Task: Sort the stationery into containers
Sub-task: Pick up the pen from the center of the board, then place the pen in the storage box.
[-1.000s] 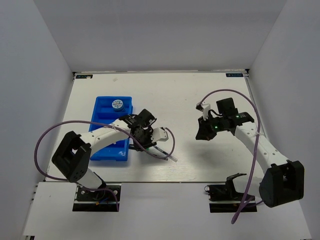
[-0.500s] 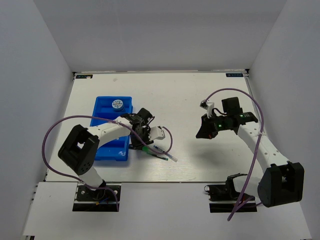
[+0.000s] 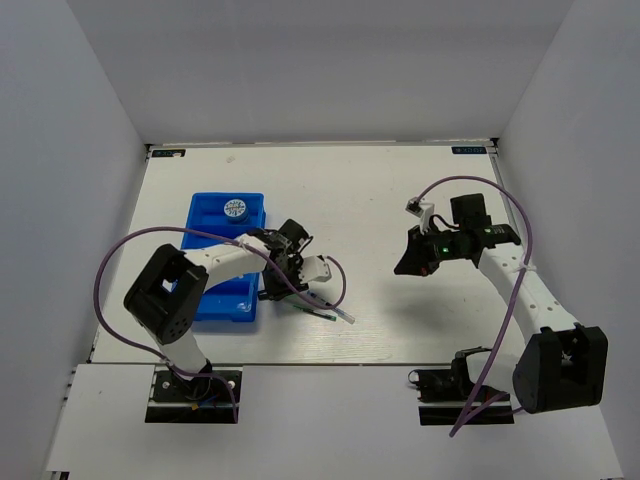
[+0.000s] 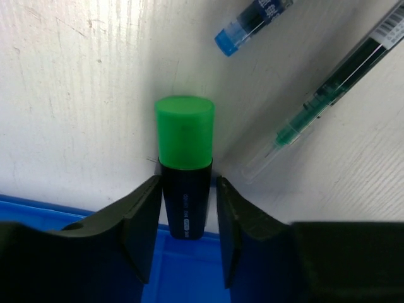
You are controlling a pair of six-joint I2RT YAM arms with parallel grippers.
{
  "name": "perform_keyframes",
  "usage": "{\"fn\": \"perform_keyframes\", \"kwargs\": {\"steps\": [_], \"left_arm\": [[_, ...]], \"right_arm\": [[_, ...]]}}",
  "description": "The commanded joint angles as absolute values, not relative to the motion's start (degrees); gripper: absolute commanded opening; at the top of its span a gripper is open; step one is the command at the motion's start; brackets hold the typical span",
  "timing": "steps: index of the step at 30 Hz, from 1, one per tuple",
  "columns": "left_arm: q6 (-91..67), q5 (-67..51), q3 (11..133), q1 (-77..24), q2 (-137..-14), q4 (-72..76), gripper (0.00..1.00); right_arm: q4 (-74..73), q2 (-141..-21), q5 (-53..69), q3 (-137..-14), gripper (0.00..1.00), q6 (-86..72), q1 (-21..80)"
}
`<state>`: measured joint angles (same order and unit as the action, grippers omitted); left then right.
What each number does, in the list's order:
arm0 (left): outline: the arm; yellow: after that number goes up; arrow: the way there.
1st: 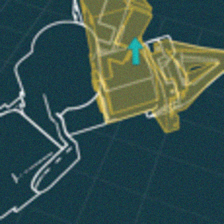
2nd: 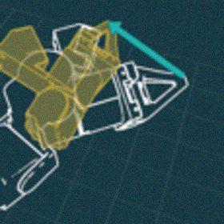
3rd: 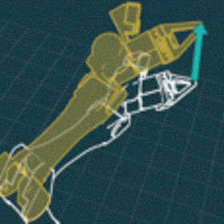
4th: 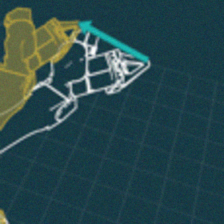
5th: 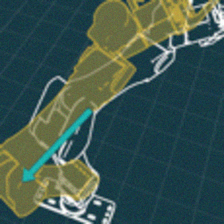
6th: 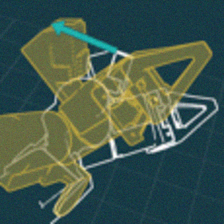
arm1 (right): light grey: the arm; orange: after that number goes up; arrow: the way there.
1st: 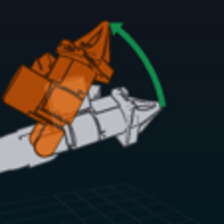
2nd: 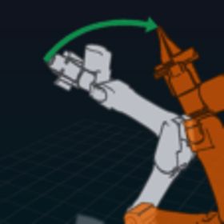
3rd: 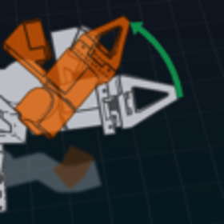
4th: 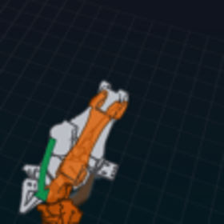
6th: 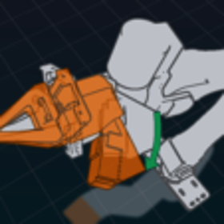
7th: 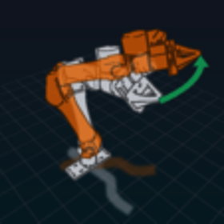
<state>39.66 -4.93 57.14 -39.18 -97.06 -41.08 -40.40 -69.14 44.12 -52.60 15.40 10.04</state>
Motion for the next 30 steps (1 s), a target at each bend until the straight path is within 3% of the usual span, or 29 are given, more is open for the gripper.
{"fn": "perform_keyframes", "kwargs": {"steps": [1,2,3,5,9,10,20,25,30], "left_arm": [[38.9,-5.0,54.3,-39.8,-99.5,-38.0,0.48],[38.5,-4.8,54.3,-40.1,-99.8,-37.5,0.43],[37.9,-4.4,54.5,-40.3,-100.1,-37.3,0.29],[37.5,-4.0,55.5,-41.1,-100.3,-36.5,0.18],[35.3,-4.4,60.4,-42.7,-98.4,-36.3,0.08],[35.1,-4.3,61.0,-43.1,-96.5,-35.8,0.00],[35.7,-0.8,62.8,-40.5,-80.3,-33.3,0.00],[41.0,1.8,55.2,-33.2,-71.3,-30.5,0.00],[46.6,-5.4,53.3,-24.8,-68.5,-34.2,0.00]], "right_arm": [[-40.8,-68.5,46.5,-52.1,0.00,16.0,9.4],[-40.8,-68.3,46.7,-52.2,0.00,16.0,9.1],[-41.0,-68.3,46.7,-52.2,0.00,16.1,9.0],[-40.9,-68.1,46.8,-52.1,0.00,16.3,8.7],[-41.1,-68.1,46.9,-52.1,0.01,16.4,8.2],[-41.0,-67.9,46.9,-52.0,0.01,16.5,8.0],[-41.9,-67.4,48.3,-52.1,0.04,17.2,6.8],[-42.3,-67.2,49.2,-52.1,0.04,17.6,6.2],[-42.5,-67.1,50.4,-52.2,0.05,17.6,6.1]]}}
